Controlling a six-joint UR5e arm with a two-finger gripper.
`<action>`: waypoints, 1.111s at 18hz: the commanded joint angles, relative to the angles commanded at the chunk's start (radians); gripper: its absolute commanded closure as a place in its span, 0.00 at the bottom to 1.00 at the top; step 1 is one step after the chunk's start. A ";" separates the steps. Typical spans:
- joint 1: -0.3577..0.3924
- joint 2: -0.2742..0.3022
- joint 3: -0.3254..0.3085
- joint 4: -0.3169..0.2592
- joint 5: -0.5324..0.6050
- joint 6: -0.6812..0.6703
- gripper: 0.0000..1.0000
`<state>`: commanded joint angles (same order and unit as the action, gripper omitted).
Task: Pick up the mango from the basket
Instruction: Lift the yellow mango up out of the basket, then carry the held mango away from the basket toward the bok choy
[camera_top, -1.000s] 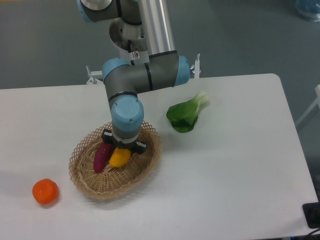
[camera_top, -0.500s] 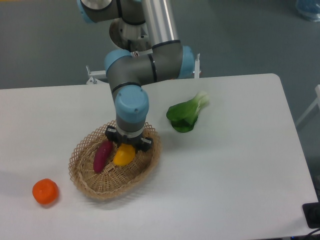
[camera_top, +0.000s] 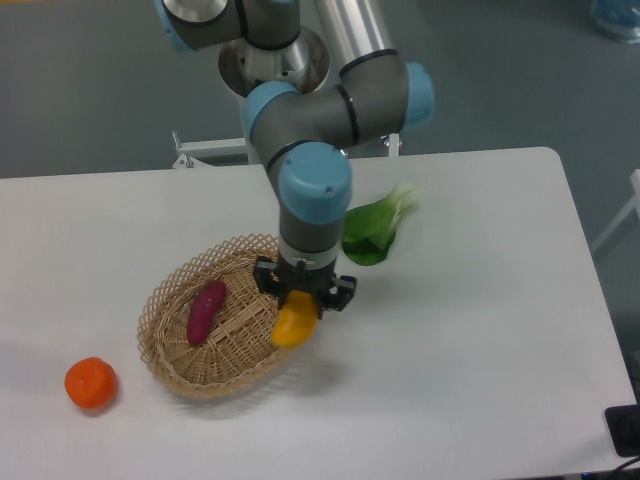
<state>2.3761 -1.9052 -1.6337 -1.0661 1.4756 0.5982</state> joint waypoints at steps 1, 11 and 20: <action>0.012 0.002 0.003 -0.001 0.009 0.024 0.67; 0.089 -0.002 0.025 0.002 0.041 0.304 0.64; 0.117 -0.037 0.067 -0.008 0.115 0.400 0.63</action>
<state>2.4926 -1.9420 -1.5662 -1.0738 1.5907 0.9985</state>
